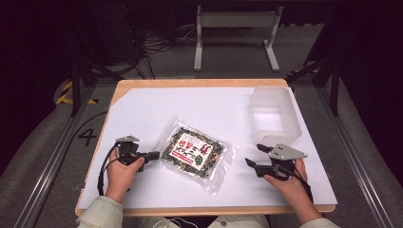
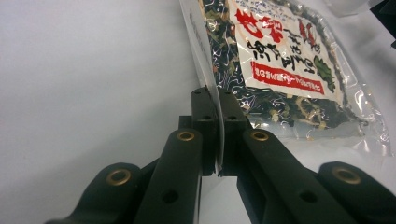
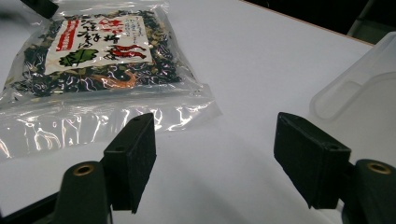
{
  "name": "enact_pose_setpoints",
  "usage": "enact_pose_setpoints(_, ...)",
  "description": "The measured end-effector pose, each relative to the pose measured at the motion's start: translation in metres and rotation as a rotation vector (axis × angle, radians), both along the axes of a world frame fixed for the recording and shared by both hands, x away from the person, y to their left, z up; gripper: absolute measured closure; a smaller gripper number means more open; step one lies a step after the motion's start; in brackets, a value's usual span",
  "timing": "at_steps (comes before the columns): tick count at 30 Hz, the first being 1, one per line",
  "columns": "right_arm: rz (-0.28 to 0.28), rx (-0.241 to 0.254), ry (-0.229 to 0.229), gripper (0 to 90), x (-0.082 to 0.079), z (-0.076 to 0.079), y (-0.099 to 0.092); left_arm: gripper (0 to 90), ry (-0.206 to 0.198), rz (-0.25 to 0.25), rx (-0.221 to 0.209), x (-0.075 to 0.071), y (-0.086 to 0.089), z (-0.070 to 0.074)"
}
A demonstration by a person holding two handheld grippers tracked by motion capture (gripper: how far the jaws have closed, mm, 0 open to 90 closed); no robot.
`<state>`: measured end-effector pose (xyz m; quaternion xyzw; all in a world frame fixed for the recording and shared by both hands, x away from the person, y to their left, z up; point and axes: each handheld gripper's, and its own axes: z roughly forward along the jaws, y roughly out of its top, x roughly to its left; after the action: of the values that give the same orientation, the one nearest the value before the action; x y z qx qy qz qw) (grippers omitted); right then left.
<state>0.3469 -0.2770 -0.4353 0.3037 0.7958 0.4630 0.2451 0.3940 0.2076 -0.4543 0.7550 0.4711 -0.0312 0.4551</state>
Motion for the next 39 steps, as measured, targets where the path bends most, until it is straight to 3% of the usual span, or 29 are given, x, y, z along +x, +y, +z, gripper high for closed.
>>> enact_pose_setpoints(2, 0.001, -0.001, -0.001, 29.7, 0.000, 0.000, 0.000, 89.0, 0.002, 0.009, -0.041, -0.001, 0.002, 0.001)
enact_pose_setpoints(11, 0.005, -0.011, -0.007, 31.6, -0.003, 0.002, 0.000, 89.3, -0.121, -0.003, -0.115, -0.011, 0.002, 0.026)
enact_pose_setpoints(16, 0.019, -0.018, -0.002, 37.5, -0.003, 0.003, 0.000, 89.4, -0.185, -0.018, -0.119, -0.019, -0.003, 0.043)
enact_pose_setpoints(18, 0.023, -0.028, 0.026, 45.0, -0.004, 0.005, 0.000, 89.3, -0.195, -0.017, -0.123, -0.021, -0.004, 0.047)
enact_pose_setpoints(21, 0.021, -0.083, 0.072, 57.7, -0.006, 0.008, -0.001, 89.4, -0.244, -0.035, -0.124, -0.030, -0.009, 0.062)
enact_pose_setpoints(23, 0.031, -0.074, 0.093, 62.2, -0.007, 0.010, -0.002, 89.4, -0.266, -0.049, -0.129, -0.033, -0.012, 0.070)
enact_pose_setpoints(28, 0.052, -0.052, 0.092, 64.1, -0.007, 0.011, -0.003, 89.4, -0.305, -0.060, -0.145, -0.038, -0.015, 0.082)
enact_pose_setpoints(32, 0.062, -0.062, 0.087, 67.3, -0.008, 0.011, -0.002, 89.4, -0.356, -0.084, -0.155, -0.048, -0.018, 0.097)
enact_pose_setpoints(39, 0.073, -0.046, 0.096, 69.5, -0.008, 0.013, -0.002, 89.5, -0.424, -0.107, -0.135, -0.057, -0.020, 0.119)
